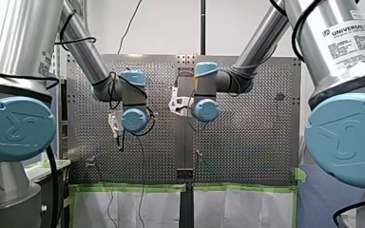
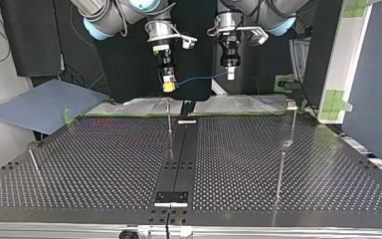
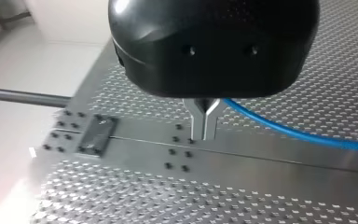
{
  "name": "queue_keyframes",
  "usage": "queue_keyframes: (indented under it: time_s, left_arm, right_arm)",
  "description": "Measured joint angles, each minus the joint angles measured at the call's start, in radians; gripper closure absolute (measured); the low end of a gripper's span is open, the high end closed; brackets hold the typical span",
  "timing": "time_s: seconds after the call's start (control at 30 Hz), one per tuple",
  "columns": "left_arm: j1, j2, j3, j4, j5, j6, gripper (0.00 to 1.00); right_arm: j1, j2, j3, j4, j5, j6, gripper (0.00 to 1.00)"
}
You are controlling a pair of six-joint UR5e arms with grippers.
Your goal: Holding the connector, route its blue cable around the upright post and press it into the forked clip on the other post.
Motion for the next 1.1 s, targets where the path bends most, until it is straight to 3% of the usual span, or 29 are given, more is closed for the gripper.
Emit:
queue_keyframes:
  time_s: [0.23,0.53,0.63,1.1]
  left_arm:
    - [0.018,0.061,0.046,-0.039,-0.021,-0.016,1.00]
    - [0.054,0.139,0.086,-0.096,-0.091,-0.006,0.97]
    - [0.076,0.164,0.103,-0.117,-0.102,0.000,0.97]
    - [0.197,0.286,0.186,-0.239,-0.031,-0.013,0.93]
  right_arm:
    - [-0.011,-0.061,-0.055,0.061,-0.060,-0.004,1.00]
    - [-0.033,-0.134,-0.124,0.136,-0.097,-0.004,1.00]
    - [-0.038,-0.135,-0.145,0.160,-0.115,-0.009,1.00]
    - [-0.043,-0.100,-0.259,0.276,-0.170,-0.022,1.00]
